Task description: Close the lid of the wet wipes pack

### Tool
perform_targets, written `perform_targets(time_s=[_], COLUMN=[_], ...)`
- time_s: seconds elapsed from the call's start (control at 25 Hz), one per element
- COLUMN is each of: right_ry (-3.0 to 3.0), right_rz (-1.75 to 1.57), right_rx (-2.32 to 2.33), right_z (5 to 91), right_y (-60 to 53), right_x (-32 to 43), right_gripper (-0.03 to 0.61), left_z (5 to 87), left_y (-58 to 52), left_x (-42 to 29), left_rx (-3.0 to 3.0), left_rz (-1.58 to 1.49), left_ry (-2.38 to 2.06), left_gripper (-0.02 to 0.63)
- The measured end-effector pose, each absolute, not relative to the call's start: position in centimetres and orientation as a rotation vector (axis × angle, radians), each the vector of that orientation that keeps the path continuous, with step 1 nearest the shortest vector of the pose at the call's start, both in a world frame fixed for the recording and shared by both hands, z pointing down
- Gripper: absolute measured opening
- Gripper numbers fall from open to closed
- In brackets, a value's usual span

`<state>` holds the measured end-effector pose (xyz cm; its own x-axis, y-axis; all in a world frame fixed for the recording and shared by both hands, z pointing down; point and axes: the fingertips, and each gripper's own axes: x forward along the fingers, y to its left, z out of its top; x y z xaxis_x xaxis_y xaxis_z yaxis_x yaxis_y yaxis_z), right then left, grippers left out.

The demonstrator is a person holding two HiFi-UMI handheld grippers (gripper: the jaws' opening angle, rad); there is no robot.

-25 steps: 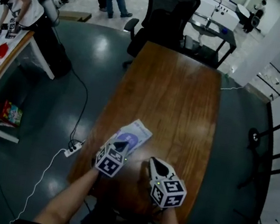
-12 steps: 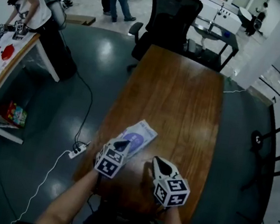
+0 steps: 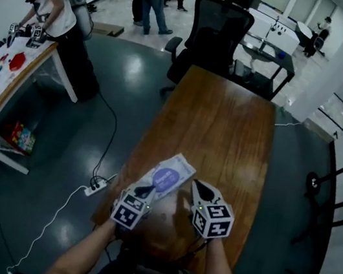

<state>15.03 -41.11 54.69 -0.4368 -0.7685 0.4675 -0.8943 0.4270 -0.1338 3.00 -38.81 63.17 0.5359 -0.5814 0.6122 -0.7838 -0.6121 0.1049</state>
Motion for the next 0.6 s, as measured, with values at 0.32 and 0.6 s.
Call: perform_targets(time_s=[0.32,0.6], right_ry=[-2.397,-2.462], right_rz=[0.477,0.305], right_rx=[1.571,1.716], right_z=[49.8,42.5], right_y=[-35.7,-27.5], right_x=[12.1,10.7], right_gripper=[0.009,0.009], left_z=[53.3,44.0], left_y=[-35.3,-29.0], left_x=[1.9,3.7], left_rx=[2.637,2.880], left_rz=[0.454,0.259], left_ry=[-1.087,-0.964], left_gripper=[0.006,0.006])
